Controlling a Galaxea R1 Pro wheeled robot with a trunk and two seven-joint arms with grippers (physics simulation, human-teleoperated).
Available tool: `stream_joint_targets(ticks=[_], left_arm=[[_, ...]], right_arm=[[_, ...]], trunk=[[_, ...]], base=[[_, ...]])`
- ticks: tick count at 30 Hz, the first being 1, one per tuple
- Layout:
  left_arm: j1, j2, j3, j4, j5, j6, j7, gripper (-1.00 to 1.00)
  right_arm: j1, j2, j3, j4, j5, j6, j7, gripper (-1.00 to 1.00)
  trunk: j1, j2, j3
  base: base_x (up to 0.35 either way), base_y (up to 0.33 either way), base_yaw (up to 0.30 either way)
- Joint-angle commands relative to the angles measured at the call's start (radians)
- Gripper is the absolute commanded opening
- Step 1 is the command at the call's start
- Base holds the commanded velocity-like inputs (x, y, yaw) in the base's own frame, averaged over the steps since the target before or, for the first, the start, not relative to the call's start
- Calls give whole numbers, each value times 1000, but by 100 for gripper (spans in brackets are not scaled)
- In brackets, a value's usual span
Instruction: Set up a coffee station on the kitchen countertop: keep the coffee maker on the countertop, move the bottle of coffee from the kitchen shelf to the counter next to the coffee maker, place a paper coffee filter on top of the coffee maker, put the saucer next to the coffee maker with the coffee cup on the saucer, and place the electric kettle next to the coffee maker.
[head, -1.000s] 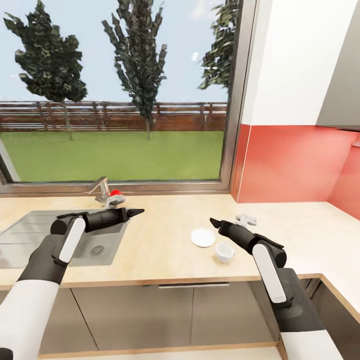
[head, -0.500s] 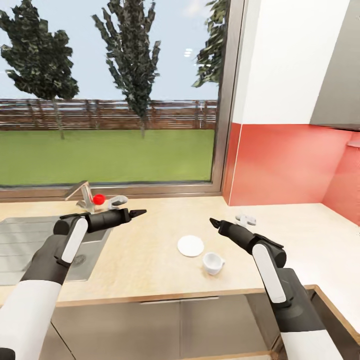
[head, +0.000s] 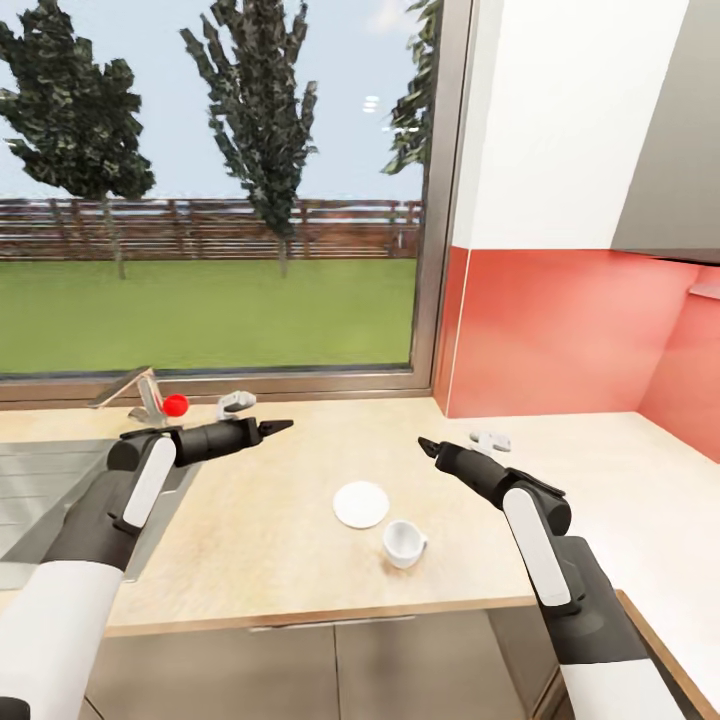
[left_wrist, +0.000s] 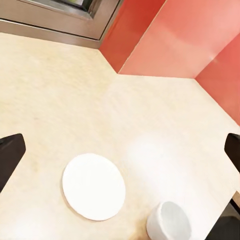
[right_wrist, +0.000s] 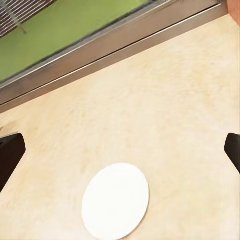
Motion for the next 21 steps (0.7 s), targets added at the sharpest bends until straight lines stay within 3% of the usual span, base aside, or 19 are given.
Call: stream_joint_targets(ticks=[1,12,21], left_arm=[[0,1,-1,0,3,5,-1,100],[3,1,-1,2,3,2,-1,100],[-5,6,3,48,6,14,-4,100]], right_arm=[[-1,0,0,-1,-11,3,-10,100],[-1,2,2,-2,-11,4,-10,100],[-1,0,1,27,-9,7,8,100]], trunk=[[1,-2,-2],[1,-2,-2],[1,-2,-2]], base=[[21,-17,0],[172,-126,195],[17,-9,27]])
